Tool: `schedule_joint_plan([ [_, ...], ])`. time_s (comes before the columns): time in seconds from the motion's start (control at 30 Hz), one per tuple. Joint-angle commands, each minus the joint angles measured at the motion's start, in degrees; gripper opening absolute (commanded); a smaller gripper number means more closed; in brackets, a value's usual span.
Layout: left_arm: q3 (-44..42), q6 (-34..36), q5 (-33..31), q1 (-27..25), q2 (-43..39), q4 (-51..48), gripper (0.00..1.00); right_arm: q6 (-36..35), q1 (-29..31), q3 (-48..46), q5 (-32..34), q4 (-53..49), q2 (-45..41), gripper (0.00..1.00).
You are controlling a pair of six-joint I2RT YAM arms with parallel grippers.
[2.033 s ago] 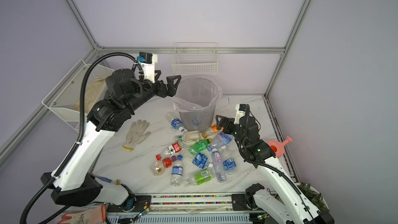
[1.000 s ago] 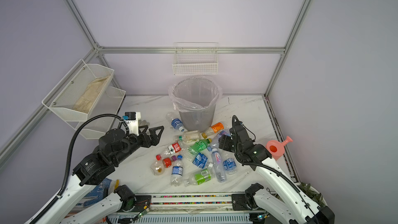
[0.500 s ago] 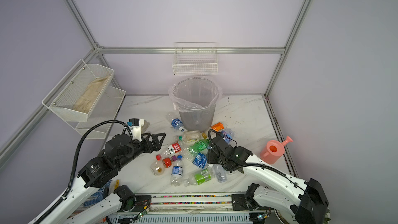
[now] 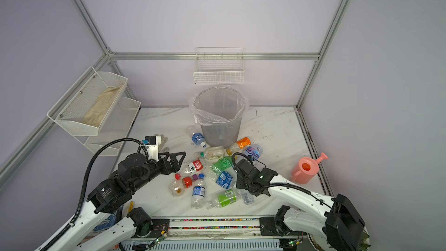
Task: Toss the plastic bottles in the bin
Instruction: 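Withdraw the left arm from the bin while the right gripper reaches the Ganten bottle, then grasp the Ganten water bottle with the right gripper and lift it toward the bin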
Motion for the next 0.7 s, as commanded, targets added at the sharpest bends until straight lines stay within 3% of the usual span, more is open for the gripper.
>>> schedule_joint_plan([
  [0.0, -3.1, -1.5, 0.6, -0.6, -0.9, 1.4, 0.98, 0.9, 0.3, -1.8, 1.4, 1.6, 0.6, 0.61],
  [0.53, -3.7, -2.2, 1.5, -1.2, -3.4, 0.2, 0.98, -0.1, 0.4, -2.3, 1.5, 7.4, 8.7, 0.57],
  [0.67, -3.8, -2.3, 1.2, -1.2, -2.8, 0.1, 0.98, -0.7, 0.4, -2.4, 2.1, 6.6, 8.4, 0.68],
])
